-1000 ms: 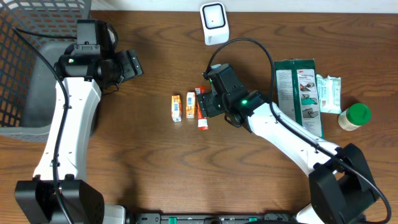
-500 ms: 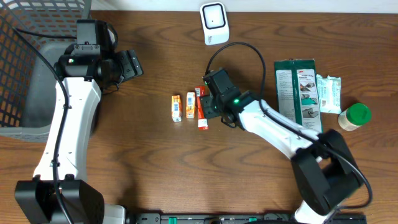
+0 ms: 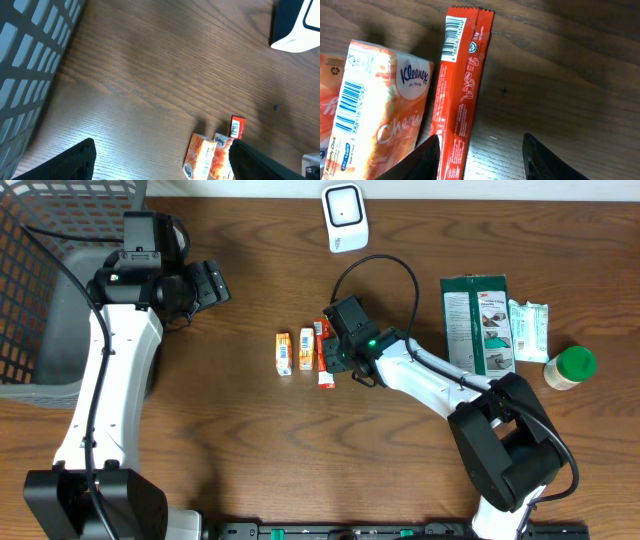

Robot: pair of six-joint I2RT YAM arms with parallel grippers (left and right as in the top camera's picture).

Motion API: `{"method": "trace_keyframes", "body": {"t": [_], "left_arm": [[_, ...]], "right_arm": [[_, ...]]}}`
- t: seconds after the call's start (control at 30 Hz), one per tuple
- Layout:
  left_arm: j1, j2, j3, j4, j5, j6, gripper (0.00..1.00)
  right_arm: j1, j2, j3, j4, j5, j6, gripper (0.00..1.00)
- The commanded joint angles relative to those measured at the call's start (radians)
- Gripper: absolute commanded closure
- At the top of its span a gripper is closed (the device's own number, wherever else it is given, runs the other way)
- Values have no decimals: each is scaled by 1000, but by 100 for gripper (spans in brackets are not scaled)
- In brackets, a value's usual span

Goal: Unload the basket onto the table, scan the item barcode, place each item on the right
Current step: 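Lower the right gripper and pinch the red stick packet's end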

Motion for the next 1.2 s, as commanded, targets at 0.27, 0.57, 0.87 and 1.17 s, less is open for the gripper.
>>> {"method": "trace_keyframes", "body": {"t": [0.27, 0.57, 0.87, 1.17], "left_arm": [[2, -8, 0, -1, -13, 9, 14], [2, -8, 0, -1, -13, 9, 14], [2, -8, 0, -1, -13, 9, 14], [2, -8, 0, -1, -13, 9, 14]], "right_arm": [[5, 68, 4, 18, 2, 100, 51], [-31, 73, 4, 13, 10, 50, 53], [-143, 13, 5, -65, 7, 5, 52], [-126, -12, 5, -42, -182, 5, 98]]}}
